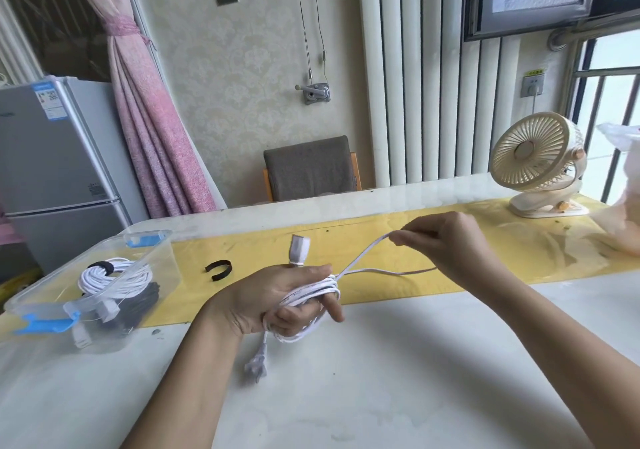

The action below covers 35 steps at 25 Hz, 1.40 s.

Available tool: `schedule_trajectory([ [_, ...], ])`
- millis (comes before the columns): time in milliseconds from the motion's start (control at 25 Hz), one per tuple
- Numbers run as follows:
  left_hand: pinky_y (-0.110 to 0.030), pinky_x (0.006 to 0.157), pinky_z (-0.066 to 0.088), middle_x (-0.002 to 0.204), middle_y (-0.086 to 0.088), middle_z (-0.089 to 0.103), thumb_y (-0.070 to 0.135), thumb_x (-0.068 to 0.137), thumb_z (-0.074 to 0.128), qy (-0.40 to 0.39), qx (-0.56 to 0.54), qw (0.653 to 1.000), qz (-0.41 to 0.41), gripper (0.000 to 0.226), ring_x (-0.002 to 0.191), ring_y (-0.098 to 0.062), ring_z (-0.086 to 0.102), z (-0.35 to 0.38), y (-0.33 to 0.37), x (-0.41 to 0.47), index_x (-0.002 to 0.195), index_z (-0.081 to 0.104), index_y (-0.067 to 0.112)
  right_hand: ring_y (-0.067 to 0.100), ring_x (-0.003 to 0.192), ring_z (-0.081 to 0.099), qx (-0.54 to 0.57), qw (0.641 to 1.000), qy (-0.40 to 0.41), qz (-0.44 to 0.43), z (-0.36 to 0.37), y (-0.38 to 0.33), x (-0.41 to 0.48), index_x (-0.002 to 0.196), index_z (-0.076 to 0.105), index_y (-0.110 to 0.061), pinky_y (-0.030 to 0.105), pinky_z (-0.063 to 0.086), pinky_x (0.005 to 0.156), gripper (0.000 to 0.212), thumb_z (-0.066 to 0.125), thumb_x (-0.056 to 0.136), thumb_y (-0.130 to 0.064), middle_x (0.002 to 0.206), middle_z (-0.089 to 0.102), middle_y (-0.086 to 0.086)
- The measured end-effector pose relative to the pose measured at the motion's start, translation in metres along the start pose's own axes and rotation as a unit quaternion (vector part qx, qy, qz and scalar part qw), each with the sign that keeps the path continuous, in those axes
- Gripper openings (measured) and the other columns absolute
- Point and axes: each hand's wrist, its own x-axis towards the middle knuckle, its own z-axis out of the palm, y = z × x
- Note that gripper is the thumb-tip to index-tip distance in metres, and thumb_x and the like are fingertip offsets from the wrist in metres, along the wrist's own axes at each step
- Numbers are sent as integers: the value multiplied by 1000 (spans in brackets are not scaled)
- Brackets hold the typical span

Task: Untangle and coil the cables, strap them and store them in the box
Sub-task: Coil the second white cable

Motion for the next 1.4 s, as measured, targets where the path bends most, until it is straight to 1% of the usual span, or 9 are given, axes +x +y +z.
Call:
schedule_trajectory([
  [160,-17,36,18,44,4,26,61,85,43,140,56,987,-59,71,34,-7,18,8,0,10,100,69,-3,11,45,34,-62,996,62,-16,-1,1,1,62,63,-11,28,28,49,33,70,81,-36,46,45,1],
  [280,-17,38,21,46,4,31,62,87,40,253,18,966,-49,75,37,-8,21,10,-7,24,104,67,-7,10,45,29,40,997,70,-3,0,-7,-1,64,64,-10,23,23,45,32,64,86,-33,45,37,0],
  [480,-17,37,24,42,6,35,60,93,32,422,-83,902,25,72,34,-7,26,0,-24,46,95,64,-5,2,49,38,181,980,-61,-61,17,-41,-23,82,69,-14,10,28,49,27,49,97,-22,49,44,-14],
  [680,-23,48,34,50,2,49,54,96,33,495,-206,836,122,62,38,-9,41,-14,-18,49,81,63,2,13,54,29,153,953,-209,-155,36,-51,-44,95,71,-28,21,26,51,23,49,97,-23,56,33,-3],
  [840,-15,41,41,46,7,46,49,97,38,432,-368,803,182,55,38,-4,43,-22,-13,43,98,61,0,32,63,40,62,938,-297,-166,54,-37,-48,108,68,-30,28,38,56,21,50,97,-30,66,57,6],
  [960,-14,44,41,48,9,44,44,97,41,360,-433,793,234,47,40,-3,42,-19,-9,35,99,59,2,17,63,46,-36,925,-338,-172,62,-26,-48,112,65,-33,27,44,64,23,49,96,-35,85,69,2],
  [1080,-13,36,34,40,8,37,37,96,43,270,-480,794,258,37,31,-3,36,-13,-3,28,90,60,4,5,60,46,-75,933,-331,-119,60,-20,-41,108,68,-32,14,36,58,21,51,96,-32,71,63,-8],
  [1240,-20,37,33,38,1,43,24,89,59,45,-483,847,216,27,31,-8,31,-5,-2,20,88,65,-2,6,47,37,-26,944,-327,-45,46,-13,-29,103,72,-28,13,30,48,19,57,93,-32,49,44,-11],
  [1400,-24,47,31,44,-1,37,33,101,37,-114,-347,914,175,42,33,-9,24,7,0,15,97,56,-5,7,47,32,-32,943,-328,-39,38,-5,-22,97,74,-23,16,30,48,21,62,89,-37,52,42,-6],
])
